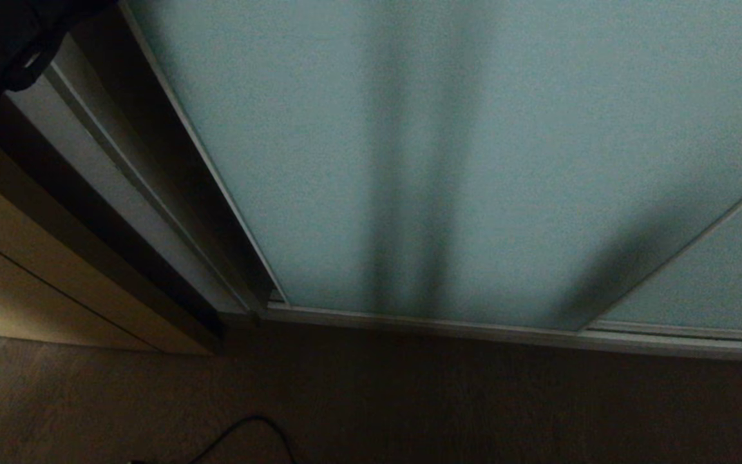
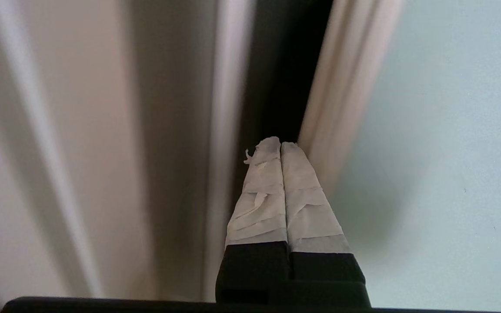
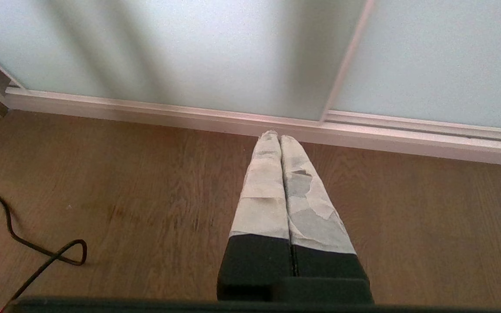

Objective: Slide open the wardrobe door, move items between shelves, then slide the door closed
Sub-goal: Open the door

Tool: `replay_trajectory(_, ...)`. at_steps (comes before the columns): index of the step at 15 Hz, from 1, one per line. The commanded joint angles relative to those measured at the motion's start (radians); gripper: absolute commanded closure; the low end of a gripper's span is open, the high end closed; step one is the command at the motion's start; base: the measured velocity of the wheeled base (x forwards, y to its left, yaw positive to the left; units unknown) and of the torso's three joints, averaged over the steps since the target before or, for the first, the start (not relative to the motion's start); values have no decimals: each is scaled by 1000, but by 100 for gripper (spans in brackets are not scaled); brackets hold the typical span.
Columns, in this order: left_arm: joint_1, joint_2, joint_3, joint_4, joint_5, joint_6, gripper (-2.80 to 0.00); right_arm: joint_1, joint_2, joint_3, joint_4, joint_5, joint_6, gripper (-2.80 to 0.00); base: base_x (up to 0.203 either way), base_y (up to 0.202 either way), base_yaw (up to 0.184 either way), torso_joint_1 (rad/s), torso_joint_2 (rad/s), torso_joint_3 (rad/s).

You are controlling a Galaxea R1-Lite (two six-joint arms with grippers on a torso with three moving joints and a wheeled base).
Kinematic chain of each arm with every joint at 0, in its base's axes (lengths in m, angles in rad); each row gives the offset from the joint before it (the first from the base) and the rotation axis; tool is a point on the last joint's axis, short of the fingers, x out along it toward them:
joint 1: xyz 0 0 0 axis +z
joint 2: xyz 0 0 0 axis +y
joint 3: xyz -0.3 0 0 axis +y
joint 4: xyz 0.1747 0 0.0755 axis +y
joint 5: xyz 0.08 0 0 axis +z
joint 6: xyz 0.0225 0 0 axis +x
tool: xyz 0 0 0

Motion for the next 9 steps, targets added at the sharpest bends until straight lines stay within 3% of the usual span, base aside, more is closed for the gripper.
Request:
replay_trajectory(1,0,-46,4,-6,11,0,0,0,-2,0,0,0,0,0,0,0,0,0,0,0)
replay_trajectory(6,-4,-65,7,-3,0,4,0,0,-2,0,0,0,0,0,0,0,0,0,0,0)
replay_trajectory(9,-68,-19,16,-7,-2,2,0,0,-2,2,1,0,0,0,0,0,0,0,0,0)
